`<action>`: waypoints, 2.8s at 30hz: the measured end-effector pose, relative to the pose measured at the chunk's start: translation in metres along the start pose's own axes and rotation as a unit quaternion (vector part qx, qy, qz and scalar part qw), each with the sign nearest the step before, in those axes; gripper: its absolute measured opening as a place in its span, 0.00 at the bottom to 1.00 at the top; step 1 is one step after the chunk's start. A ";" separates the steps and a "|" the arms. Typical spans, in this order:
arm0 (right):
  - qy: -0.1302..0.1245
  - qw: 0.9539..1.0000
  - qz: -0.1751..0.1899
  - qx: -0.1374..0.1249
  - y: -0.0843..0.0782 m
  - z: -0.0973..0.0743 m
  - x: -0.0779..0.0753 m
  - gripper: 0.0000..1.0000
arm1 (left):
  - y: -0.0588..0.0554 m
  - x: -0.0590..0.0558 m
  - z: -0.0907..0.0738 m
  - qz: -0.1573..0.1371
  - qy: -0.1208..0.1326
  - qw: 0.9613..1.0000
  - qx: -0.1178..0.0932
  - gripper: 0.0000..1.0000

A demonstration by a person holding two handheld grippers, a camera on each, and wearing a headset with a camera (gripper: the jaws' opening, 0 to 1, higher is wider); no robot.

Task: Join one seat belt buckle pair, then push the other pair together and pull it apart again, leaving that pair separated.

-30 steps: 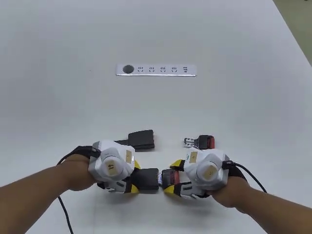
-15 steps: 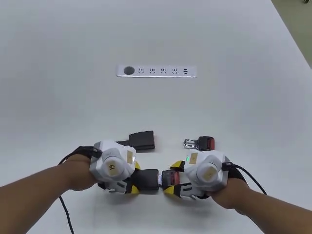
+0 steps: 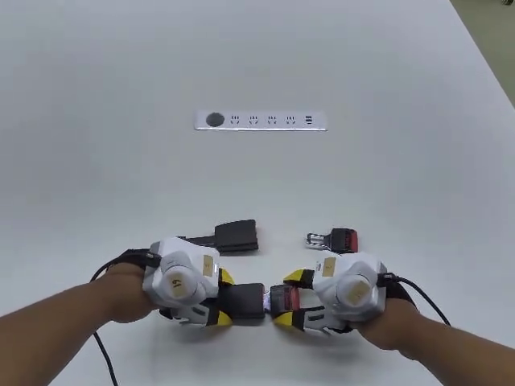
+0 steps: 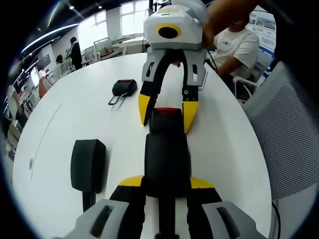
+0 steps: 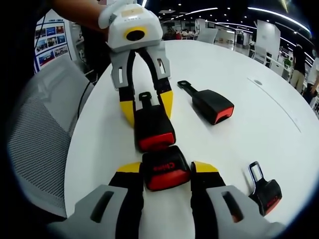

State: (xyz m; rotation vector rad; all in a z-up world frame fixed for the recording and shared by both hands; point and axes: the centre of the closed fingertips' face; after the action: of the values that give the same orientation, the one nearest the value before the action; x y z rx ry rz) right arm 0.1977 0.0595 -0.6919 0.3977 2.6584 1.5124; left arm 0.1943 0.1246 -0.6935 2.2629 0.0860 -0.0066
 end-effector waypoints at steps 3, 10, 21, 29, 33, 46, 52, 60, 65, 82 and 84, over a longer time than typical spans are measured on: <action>0.004 1.000 -0.004 -0.005 0.000 -0.001 0.001 0.34 | -0.001 0.001 -0.002 0.001 -0.002 1.000 -0.007 0.32; 0.011 0.999 -0.006 -0.029 -0.001 -0.001 0.001 0.34 | -0.001 -0.001 -0.001 0.002 -0.009 1.000 -0.024 0.32; 0.015 0.998 -0.010 -0.060 0.004 -0.004 0.002 0.33 | 0.000 -0.001 -0.001 0.001 -0.014 0.999 -0.043 0.32; 0.017 0.998 -0.010 -0.067 0.006 -0.004 0.004 0.33 | 0.001 -0.001 -0.002 0.001 -0.015 0.999 -0.049 0.31; 0.018 0.997 -0.009 -0.069 0.006 -0.005 0.004 0.33 | 0.002 -0.001 -0.002 0.000 -0.015 0.999 -0.051 0.31; 0.016 0.997 -0.002 -0.080 0.008 -0.006 0.005 0.33 | 0.002 0.000 -0.001 -0.001 -0.017 0.998 -0.054 0.31; 0.014 0.996 0.001 -0.083 0.007 -0.007 0.004 0.33 | 0.003 0.000 -0.001 0.000 -0.019 0.998 -0.054 0.31; 0.011 0.997 -0.001 -0.079 0.006 -0.006 0.003 0.33 | 0.002 0.000 -0.001 0.001 -0.018 0.999 -0.048 0.32; 0.009 0.997 0.000 -0.074 0.006 -0.006 0.003 0.34 | 0.002 0.000 0.000 0.004 -0.018 0.999 -0.040 0.32; -0.013 0.999 -0.010 -0.042 0.004 -0.004 0.003 0.37 | 0.000 0.001 0.002 -0.001 -0.003 1.000 -0.001 0.33; -0.015 0.999 -0.019 -0.035 0.004 -0.003 0.003 0.37 | 0.001 0.001 0.003 -0.001 -0.001 1.000 0.005 0.34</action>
State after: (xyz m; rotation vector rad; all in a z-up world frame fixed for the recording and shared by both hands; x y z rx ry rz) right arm 0.1950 0.0594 -0.6868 0.3614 2.5678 1.5701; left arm 0.1956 0.1216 -0.6945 2.2725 0.0885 -0.0107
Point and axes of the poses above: the centre of the closed fingertips' face, and the gripper's own axes: z roughly forward along the fingers, x roughly to its left, y roughly out of its top, and after that the axes turned 13 degrees about -x, right-handed
